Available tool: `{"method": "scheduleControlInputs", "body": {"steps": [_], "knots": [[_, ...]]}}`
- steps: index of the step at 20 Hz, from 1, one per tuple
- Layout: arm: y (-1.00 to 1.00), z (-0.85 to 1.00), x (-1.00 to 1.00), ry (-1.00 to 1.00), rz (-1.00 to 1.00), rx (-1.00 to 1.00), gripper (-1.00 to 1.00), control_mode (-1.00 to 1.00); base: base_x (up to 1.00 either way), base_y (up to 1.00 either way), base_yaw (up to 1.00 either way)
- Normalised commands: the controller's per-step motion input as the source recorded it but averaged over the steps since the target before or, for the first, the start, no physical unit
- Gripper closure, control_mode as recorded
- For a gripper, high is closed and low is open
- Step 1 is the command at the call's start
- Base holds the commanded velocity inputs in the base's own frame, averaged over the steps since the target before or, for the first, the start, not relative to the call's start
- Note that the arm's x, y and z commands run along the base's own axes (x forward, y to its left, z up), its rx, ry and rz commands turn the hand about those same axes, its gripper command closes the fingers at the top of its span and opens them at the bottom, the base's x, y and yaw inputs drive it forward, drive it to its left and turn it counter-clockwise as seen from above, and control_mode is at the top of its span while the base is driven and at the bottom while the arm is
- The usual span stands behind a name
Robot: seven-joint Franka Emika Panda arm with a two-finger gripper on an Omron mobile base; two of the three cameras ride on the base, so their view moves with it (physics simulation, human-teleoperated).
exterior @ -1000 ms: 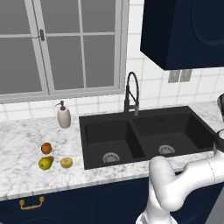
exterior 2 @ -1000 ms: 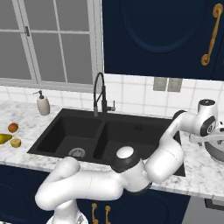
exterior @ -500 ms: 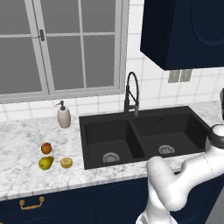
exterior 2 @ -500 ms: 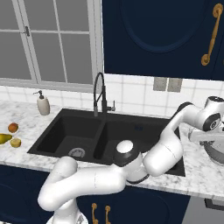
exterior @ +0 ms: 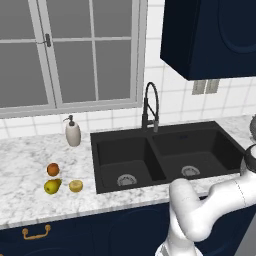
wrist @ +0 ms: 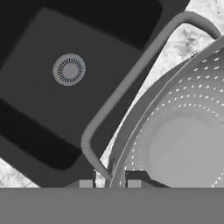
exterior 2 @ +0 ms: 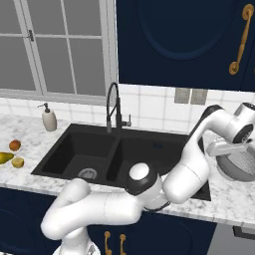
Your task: Put the colander in the sink, put the pear, kiwi, peach in the colander, and turn on the sink faucet and pour water over the colander.
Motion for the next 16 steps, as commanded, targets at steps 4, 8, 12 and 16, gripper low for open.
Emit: {"method": "scheduleControlInputs", "body": {"steps": [4,8,12,16], "knots": [[1.00,-0.27,-1.00,-0.40,0.29,-0.14,1.00,-1.00,0.00,0.00,0.00],[1.00,-0.11,-0.97,-0.44,0.26,-0.19,1.00,-1.00,0.00,0.00,0.00],[1.00,0.11,-0.90,-0.41,0.17,-0.25,1.00,-1.00,0.00,0.00,0.00],[1.00,0.61,-0.60,-0.18,0.01,-0.23,1.00,-1.00,0.00,0.00,0.00]]}}
